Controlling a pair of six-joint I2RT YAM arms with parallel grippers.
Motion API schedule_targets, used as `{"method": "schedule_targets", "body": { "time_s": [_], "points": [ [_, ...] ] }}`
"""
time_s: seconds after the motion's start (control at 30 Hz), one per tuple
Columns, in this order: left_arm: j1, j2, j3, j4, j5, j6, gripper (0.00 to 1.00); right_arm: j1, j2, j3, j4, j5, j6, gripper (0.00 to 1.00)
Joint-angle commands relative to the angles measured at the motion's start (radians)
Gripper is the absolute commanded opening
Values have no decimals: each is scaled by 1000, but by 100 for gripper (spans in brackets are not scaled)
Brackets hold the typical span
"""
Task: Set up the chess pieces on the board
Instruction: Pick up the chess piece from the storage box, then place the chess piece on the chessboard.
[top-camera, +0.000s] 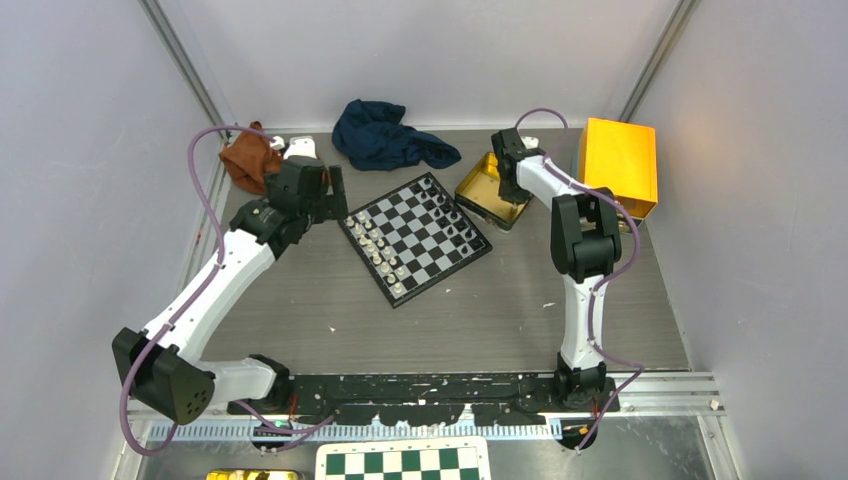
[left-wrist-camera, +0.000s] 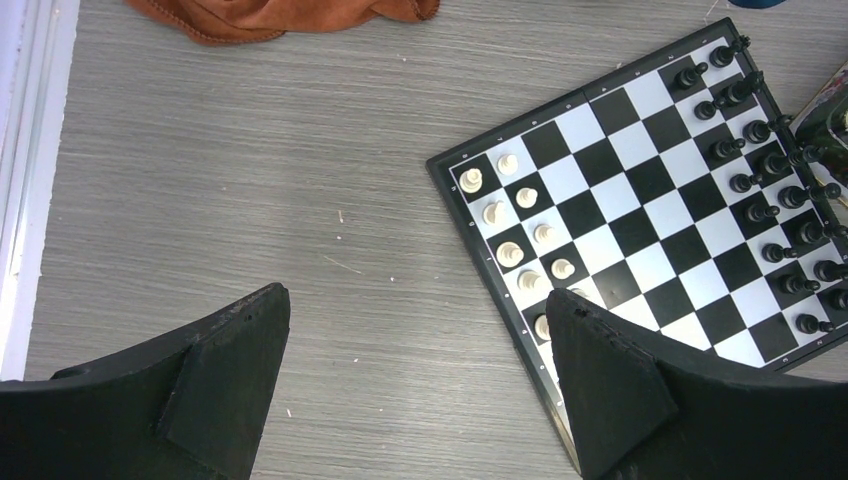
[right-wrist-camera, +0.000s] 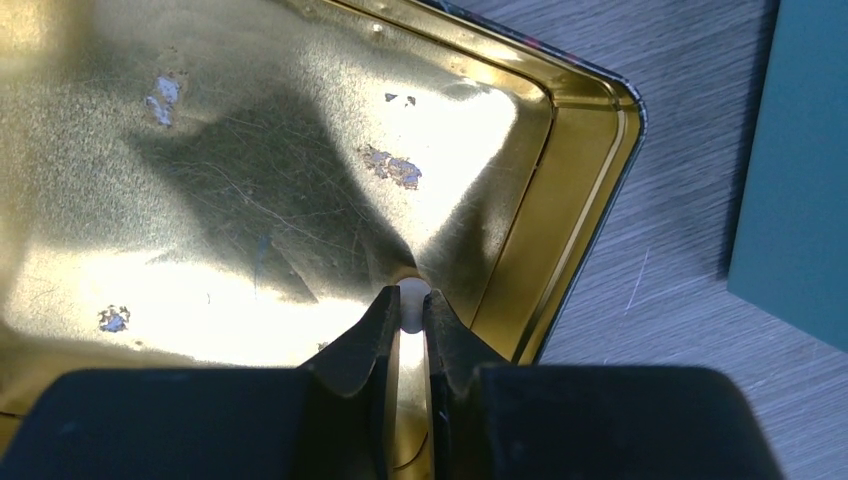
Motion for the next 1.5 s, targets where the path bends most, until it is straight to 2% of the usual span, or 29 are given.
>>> {"method": "schedule_targets", "body": {
  "time_s": [0.0,0.47,0.9,1.2,1.47],
  "points": [
    [6,-43,2,29,-13,3,100,23,-121,34,4,-7,-29,0],
    [7,-133,-43,11,5,-17,100,213,-284,47,-95,-21,-68,0],
    [6,-190,-62,7,3,-32,100,548,-450,-147,-121,-22,25,0],
    [6,-211,-70,6,10,-46,100,727,-429,-202,-106,-35,94,0],
    [6,-222,-75,-2,7,-53,100,778,-365,-205,-79,-56,100,0]
  ]
}}
